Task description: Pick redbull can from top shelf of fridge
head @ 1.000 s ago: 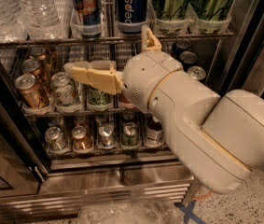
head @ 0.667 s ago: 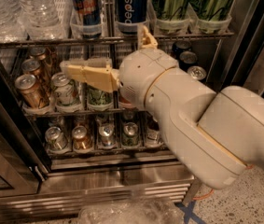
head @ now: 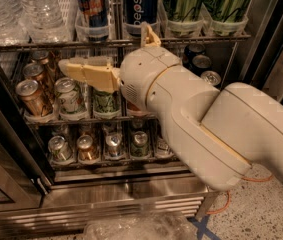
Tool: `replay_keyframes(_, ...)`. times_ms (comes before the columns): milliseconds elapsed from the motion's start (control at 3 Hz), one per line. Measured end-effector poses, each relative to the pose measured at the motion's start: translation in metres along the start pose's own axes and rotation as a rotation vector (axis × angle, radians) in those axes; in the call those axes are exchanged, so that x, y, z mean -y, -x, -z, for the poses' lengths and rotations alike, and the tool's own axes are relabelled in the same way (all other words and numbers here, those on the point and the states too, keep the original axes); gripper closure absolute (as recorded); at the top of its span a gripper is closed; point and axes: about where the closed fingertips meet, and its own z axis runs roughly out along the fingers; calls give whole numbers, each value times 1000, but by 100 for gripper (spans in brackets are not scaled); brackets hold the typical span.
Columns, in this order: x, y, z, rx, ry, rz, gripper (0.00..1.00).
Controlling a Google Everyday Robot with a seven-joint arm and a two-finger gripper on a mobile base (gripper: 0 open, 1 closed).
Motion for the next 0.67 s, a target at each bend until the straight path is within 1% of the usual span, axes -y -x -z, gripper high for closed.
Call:
replay_keyframes(333,0,0,0,0,0,0,18)
replay_keyframes(667,0,0,0,0,0,0,24)
